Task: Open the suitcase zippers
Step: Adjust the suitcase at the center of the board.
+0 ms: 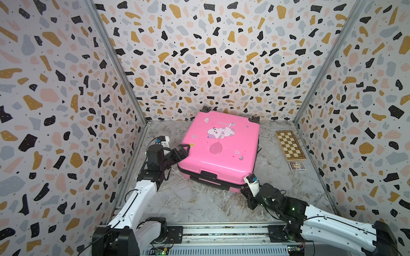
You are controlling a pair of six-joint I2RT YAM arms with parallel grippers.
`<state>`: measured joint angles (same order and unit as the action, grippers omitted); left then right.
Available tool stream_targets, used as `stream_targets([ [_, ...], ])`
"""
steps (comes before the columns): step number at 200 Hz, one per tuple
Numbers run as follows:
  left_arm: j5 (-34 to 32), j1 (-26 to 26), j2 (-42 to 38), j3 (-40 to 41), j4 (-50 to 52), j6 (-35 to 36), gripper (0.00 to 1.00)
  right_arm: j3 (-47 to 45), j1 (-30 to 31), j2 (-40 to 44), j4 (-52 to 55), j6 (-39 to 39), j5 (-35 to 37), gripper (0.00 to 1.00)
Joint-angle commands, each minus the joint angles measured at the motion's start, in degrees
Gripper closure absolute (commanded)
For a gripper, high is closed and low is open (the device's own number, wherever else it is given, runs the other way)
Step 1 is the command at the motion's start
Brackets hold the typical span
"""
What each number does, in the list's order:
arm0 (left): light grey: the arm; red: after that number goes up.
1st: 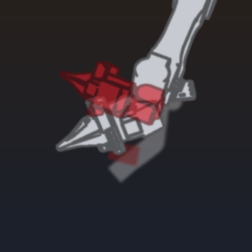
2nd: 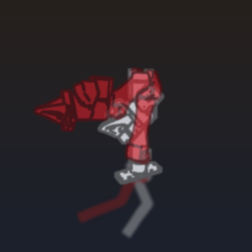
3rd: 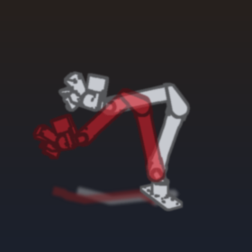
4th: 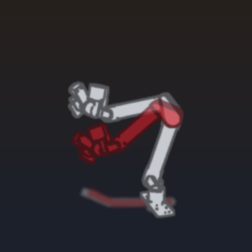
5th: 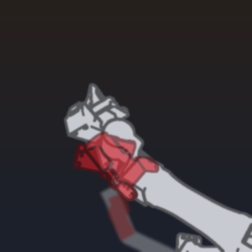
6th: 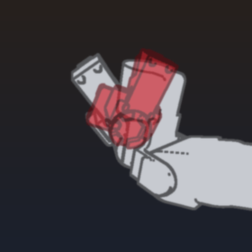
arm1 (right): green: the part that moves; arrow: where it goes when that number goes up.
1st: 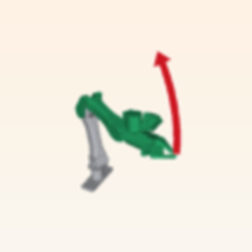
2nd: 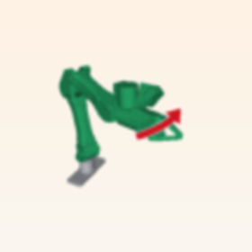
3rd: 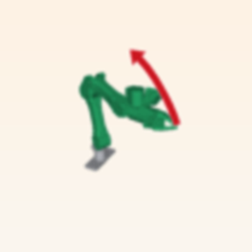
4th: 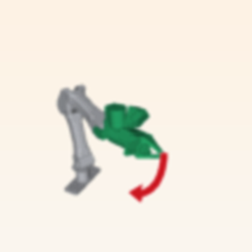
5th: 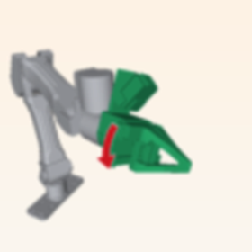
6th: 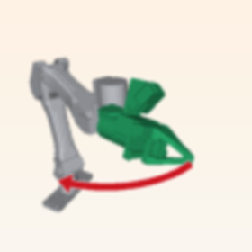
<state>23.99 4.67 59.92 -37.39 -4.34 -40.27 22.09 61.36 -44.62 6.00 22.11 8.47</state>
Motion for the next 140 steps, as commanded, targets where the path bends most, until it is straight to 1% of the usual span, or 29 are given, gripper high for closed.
stream_targets([
  [1, 14.17, 5.39, -3.64, 3.61, 4.22, -4.28, 0.01, 5.23, 0.46, -6.76, -1.17, 1.14, -1.34, 1.0],
  [21, 14.48, 5.57, -7.42, 5.67, 5.64, -4.62, 0.01, 8.27, -0.85, -11.38, 1.16, 1.53, 1.6, 1.0],
  [55, 15.48, 6.38, -12.85, 8.82, 8.4, -4.89, 0.02, 9.49, -6.02, -14.24, 0.42, 0.36, 0.1, 1.0],
  [89, 16.35, 9.2, -15.76, 11.59, 8.38, -6.37, 0.03, 9.34, -12.2, -13.82, 0.56, -0.79, -2.25, 1.0],
  [114, 15.91, 11.85, -17.54, 11.84, 9.11, -6.62, 0.04, 8.3, -15.11, -12.58, 0.83, -0.73, -3.09, 1.0],
  [126, 15.86, 12.06, -18.84, 10.69, 11.55, -5.5, 0.04, 7.49, -16.27, -11.63, 1.01, -0.22, -3.43, 1.0],
  [140, 13.76, 12.08, -21.25, 8.51, 17.14, -3.24, 0.04, 6.14, -17.62, -10.2, 1.36, 1.0, -3.76, 1.0],
])
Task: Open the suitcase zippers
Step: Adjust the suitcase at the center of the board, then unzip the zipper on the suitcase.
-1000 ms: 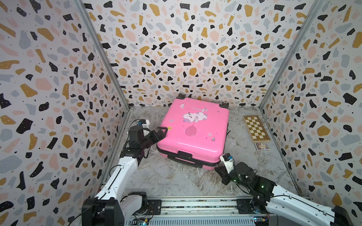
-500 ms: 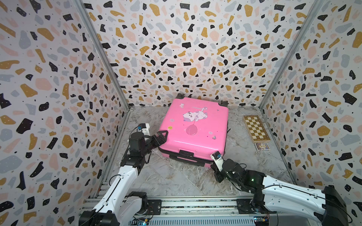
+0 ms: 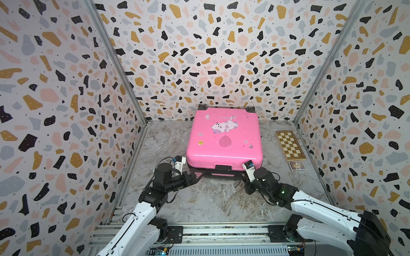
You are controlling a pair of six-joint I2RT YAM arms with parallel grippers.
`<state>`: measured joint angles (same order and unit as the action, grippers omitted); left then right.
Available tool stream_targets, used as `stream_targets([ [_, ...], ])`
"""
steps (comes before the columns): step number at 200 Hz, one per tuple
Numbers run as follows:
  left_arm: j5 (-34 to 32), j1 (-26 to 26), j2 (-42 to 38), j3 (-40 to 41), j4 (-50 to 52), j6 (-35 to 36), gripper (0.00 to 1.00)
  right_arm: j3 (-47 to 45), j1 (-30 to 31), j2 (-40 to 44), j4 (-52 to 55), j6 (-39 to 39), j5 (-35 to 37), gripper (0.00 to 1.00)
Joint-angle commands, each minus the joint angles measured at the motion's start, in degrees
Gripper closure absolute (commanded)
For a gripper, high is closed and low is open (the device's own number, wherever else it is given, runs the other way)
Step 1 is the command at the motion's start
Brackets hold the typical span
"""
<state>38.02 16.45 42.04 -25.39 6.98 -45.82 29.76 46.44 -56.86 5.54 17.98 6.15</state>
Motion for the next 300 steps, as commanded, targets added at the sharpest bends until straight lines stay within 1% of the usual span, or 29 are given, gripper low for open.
stream_targets([
  [1, -0.51, 0.32, -3.59, -3.64, 6.23, 2.49, 0.04, -1.62, -2.77, 2.16, 1.87, 5.27, -1.47, 1.0],
  [21, -3.87, 0.28, -5.31, -7.77, 12.32, 5.71, 0.01, -4.12, -4.65, 5.42, 2.74, 7.49, -1.37, 1.0],
  [35, -5.88, 0.25, -3.08, -12.15, 17.75, 8.69, 0.01, -6.08, -6.06, 9.19, 3.46, 8.76, -0.96, 1.0],
  [46, -7.64, 0.24, -1.16, -14.77, 19.79, 9.67, 0.0, -7.12, -7.29, 11.52, 4.0, 9.59, -0.97, 1.0],
  [68, -9.71, -0.17, 3.27, -18.25, 18.78, 9.61, 0.01, -7.95, -10.8, 14.02, 5.55, 9.8, -3.36, 1.0],
  [86, -10.07, -0.26, 8.23, -20.08, 14.74, 8.82, 0.01, -8.13, -12.83, 15.09, 6.24, 10.1, -4.75, 1.0],
  [99, -7.93, -0.17, 12.93, -21.5, 12.3, 8.41, 0.01, -7.97, -14.02, 16.04, 6.24, 10.15, -5.16, 1.0],
  [118, -2.48, 0.31, 18.21, -22.25, 7.84, 6.75, 0.0, -7.87, -16.73, 16.07, 6.29, 10.58, -5.5, 1.0],
  [137, -0.13, 1.92, 20.81, -21.86, 5.14, 6.36, 0.01, -7.37, -19.4, 13.65, 6.25, 10.56, -7.46, 1.0],
  [154, 1.85, 3.95, 22.51, -21.45, 3.83, 6.02, 0.01, -7.08, -19.5, 12.4, 5.65, 9.57, -9.04, 1.0],
  [163, 2.94, 4.93, 23.13, -20.97, 0.38, 5.08, 0.01, -7.25, -19.41, 12.42, 5.0, 9.13, -9.9, 1.0],
  [178, 3.59, 6.28, 24.11, -20.4, -1.78, 4.27, 0.01, -7.43, -19.13, 12.65, 4.3, 8.26, -11.38, 1.0],
  [191, 3.79, 7.44, 25.0, -19.99, -3.19, 3.74, 0.01, -7.61, -17.61, 12.66, 3.29, 7.72, -12.21, 1.0],
  [200, 3.95, 8.21, 25.69, -19.87, -4.14, 3.23, 0.02, -7.38, -15.62, 11.95, 3.06, 7.78, -11.08, 1.0],
  [239, 3.43, 11.95, 27.48, -19.49, -6.02, 2.33, 0.02, -5.15, -0.23, 8.74, 0.77, 7.98, -0.16, 1.0],
  [256, 3.2, 12.71, 27.31, -18.56, -7.21, 1.48, 0.03, -5.09, 4.99, 7.88, -1.25, 6.99, 2.37, 1.0],
  [266, 3.18, 13.11, 27.3, -18.08, -8.0, 0.86, 0.03, -5.34, 7.1, 7.52, -2.72, 6.65, 3.19, 1.0],
  [285, 3.22, 13.8, 27.65, -17.67, -8.96, -0.11, 0.03, -6.42, 10.44, 7.26, -6.3, 4.64, 2.64, 1.0],
  [300, 3.07, 14.14, 27.58, -17.77, -8.77, -0.2, 0.03, -6.47, 11.44, 7.38, -6.32, 4.66, 4.45, 1.0],
])
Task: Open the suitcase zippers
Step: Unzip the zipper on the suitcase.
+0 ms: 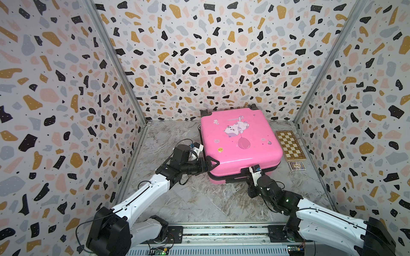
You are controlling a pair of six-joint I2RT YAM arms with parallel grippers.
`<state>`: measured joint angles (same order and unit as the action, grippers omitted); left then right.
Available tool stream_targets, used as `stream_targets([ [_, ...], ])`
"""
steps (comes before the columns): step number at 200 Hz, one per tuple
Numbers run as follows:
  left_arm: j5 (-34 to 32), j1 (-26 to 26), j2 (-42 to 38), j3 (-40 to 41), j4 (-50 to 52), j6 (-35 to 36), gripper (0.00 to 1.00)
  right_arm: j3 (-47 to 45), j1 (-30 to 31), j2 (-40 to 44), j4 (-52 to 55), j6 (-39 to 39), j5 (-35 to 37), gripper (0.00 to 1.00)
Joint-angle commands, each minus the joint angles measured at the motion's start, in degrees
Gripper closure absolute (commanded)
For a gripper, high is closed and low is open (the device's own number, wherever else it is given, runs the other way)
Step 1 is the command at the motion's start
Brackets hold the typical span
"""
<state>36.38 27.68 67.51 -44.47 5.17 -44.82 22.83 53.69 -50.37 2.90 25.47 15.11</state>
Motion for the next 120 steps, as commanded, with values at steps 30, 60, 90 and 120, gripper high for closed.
stream_targets([
  [30, 3.13, 2.94, 0.33, 1.45, -5.38, -0.58, 0.03, 0.94, 4.19, 4.0, 0.65, -0.81, -0.06, 1.0],
  [60, 2.01, 2.91, -1.15, 2.06, -4.41, -0.13, 0.03, -1.2, 4.09, 11.17, 0.55, -1.65, -1.28, 1.0],
  [90, 2.66, 3.08, -1.49, 2.98, -6.14, -1.61, 0.03, -2.39, 4.12, 10.2, -2.29, -2.57, -6.69, 1.0],
  [120, 2.26, 4.45, -3.01, 4.74, -7.68, -3.14, 0.03, -0.42, 6.55, 5.0, -5.34, -4.17, -8.99, 1.0],
])
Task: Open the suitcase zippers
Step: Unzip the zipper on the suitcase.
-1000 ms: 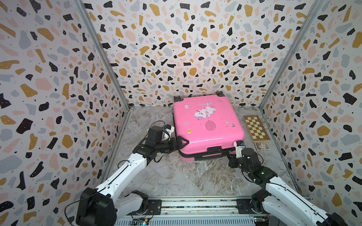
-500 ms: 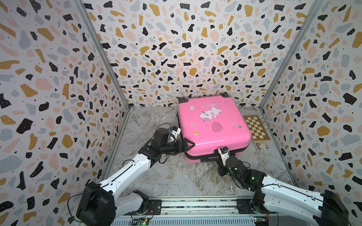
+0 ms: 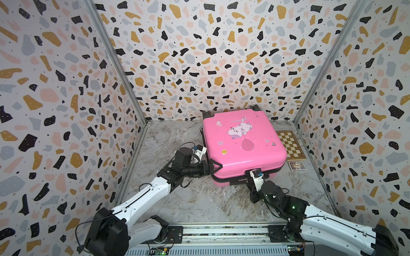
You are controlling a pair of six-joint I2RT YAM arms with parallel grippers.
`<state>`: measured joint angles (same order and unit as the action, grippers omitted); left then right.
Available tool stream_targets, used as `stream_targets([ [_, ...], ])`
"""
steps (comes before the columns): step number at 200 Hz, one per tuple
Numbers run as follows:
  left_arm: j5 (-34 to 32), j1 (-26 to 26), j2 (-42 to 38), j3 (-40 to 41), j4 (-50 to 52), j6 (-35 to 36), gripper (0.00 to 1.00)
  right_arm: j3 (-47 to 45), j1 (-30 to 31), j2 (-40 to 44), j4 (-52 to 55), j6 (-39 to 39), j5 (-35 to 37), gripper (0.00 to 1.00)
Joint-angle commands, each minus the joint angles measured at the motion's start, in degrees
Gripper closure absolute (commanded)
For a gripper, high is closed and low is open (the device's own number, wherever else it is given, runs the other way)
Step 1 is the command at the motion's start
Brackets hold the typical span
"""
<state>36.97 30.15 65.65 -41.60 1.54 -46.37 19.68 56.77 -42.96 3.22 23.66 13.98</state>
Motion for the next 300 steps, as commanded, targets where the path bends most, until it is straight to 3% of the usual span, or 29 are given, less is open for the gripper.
stream_targets([
  [1, 1.64, 2.04, -1.19, 1.92, -4.12, -1.6, 0.03, 2.82, 3.67, -2.49, -5.72, -2.42, -7.75, 1.0],
  [28, 0.59, 3.48, -2.16, 3.59, -5.41, -2.63, 0.03, 4.39, 8.37, -5.23, -8.29, -3.33, -4.6, 1.0],
  [149, -7.73, 12.03, -9.79, 8.64, -9.24, -7.53, 0.05, 5.57, 16.78, -14.25, -18.91, -5.21, -3.4, 1.0],
  [177, -13.32, 11.95, -15.28, 6.78, 0.14, -2.18, 0.03, 6.42, 19.18, -16.41, -18.79, -4.6, -1.04, 1.0],
  [214, -18.01, 11.33, -17.74, -1.55, 16.58, 6.41, 0.01, 4.39, 20.14, -15.4, -18.1, -1.86, 0.39, 1.0],
  [243, -21.31, 8.26, -19.71, -3.22, 21.09, 9.02, 0.01, 3.75, 20.41, -13.25, -16.34, -0.97, 1.25, 1.0],
  [279, -13.81, -3.06, -17.58, -5.6, 22.32, 9.19, 0.01, 2.99, 20.54, -10.86, -13.86, 0.55, 2.67, 1.0],
  [300, -10.56, -5.44, -13.62, -6.22, 19.47, 8.52, 0.01, 2.65, 20.62, -9.2, -11.84, 1.59, 3.61, 1.0],
])
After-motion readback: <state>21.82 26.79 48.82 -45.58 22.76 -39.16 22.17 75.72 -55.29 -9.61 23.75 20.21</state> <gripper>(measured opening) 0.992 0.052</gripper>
